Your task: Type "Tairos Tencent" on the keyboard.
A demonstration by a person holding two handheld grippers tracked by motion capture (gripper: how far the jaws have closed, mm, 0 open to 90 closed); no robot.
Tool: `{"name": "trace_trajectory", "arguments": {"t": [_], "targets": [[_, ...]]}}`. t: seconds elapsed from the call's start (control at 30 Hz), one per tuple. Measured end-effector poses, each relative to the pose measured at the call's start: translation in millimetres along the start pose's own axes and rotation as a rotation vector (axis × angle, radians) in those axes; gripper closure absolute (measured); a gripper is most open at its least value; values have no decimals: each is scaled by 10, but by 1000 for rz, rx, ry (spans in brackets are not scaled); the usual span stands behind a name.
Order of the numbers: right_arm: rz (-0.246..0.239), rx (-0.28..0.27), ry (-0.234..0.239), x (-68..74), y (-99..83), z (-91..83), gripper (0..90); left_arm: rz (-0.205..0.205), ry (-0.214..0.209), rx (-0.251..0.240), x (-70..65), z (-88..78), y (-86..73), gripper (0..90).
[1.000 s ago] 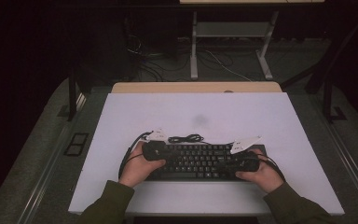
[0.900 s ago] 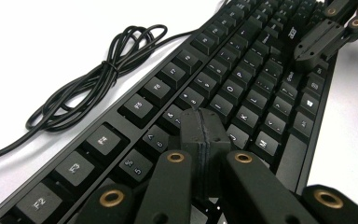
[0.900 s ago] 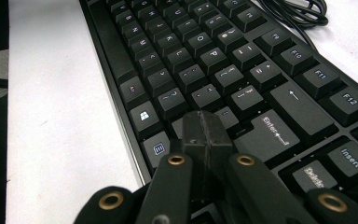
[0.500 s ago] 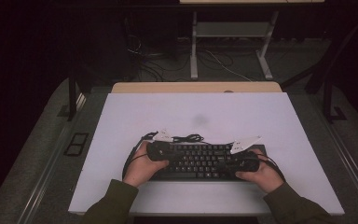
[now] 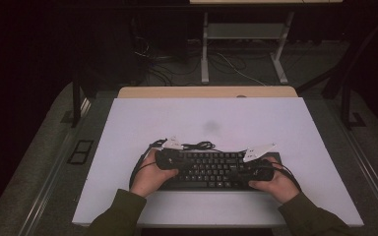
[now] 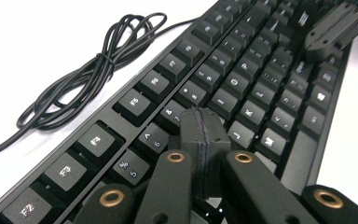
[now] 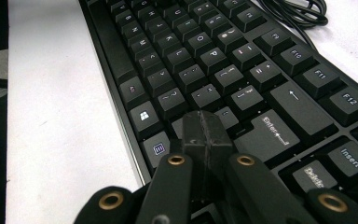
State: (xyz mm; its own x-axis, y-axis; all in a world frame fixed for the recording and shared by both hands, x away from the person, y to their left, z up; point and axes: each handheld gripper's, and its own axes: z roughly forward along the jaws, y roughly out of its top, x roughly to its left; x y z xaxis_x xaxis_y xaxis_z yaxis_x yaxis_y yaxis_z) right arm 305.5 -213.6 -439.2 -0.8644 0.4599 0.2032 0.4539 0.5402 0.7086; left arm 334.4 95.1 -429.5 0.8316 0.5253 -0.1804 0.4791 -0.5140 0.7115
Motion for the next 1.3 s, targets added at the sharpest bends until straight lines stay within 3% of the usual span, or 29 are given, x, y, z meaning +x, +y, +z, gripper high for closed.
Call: {"name": "trace_trajectory", "arguments": {"t": [0.6,0.87,1.3], "targets": [[2,-2,1,-2,-2,1,896,3,-19,-67,15,-151,-27,886],[3,-3,0,-3,-2,2,896,-10,-17,-95,16,-214,-61,844],[3,-5,0,-4,-3,2,896,-11,-14,-124,22,-326,-139,647]]}}
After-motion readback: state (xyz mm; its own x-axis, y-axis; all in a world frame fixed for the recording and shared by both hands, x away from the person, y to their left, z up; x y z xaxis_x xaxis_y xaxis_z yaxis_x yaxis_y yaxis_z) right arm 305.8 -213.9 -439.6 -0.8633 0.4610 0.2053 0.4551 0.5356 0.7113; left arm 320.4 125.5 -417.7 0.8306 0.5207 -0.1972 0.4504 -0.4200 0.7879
